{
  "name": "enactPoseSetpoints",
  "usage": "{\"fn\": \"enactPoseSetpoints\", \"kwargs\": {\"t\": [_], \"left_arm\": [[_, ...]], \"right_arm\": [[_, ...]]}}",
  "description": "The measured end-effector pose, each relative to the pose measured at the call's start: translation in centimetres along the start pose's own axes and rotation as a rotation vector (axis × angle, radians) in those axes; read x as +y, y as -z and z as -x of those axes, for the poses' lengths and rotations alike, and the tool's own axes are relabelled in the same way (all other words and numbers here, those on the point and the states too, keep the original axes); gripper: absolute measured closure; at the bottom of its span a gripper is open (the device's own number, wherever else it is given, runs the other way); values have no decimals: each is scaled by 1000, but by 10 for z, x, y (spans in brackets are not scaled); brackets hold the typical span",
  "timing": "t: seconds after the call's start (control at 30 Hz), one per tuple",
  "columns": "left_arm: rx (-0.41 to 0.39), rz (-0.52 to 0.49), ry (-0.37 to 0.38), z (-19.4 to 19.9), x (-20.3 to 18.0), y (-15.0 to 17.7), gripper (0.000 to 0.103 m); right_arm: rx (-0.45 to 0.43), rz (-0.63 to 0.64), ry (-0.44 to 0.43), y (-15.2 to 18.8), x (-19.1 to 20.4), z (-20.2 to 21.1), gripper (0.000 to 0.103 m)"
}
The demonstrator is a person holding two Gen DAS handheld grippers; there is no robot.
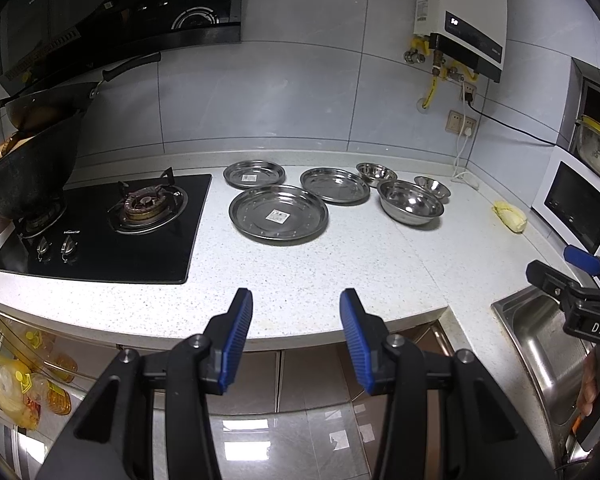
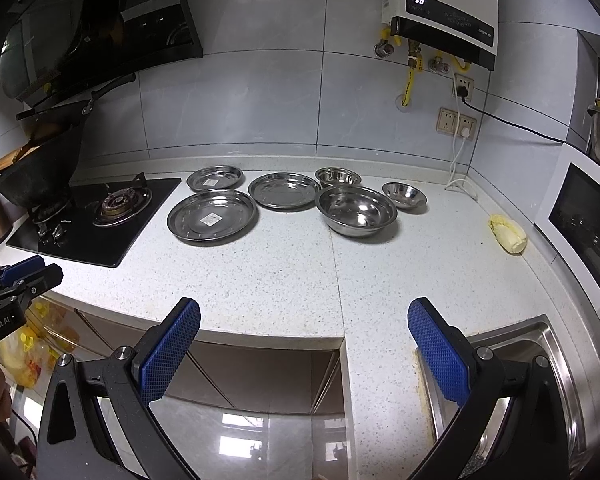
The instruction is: Organize plates and bowls
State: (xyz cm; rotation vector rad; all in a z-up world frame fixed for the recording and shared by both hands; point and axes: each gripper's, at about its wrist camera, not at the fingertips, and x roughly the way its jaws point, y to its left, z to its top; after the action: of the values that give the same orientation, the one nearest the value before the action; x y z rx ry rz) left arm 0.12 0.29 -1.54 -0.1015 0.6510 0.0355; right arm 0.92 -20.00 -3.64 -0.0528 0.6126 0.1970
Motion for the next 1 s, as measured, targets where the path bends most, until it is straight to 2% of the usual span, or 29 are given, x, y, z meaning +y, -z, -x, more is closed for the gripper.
{"fn": "enactPoseSetpoints", "kwargs": {"t": [1.0], "left_arm": [[14,7,-5,-3,10,-2,59]], "right_arm": [[12,-2,3,3,-1,-7,1]]}}
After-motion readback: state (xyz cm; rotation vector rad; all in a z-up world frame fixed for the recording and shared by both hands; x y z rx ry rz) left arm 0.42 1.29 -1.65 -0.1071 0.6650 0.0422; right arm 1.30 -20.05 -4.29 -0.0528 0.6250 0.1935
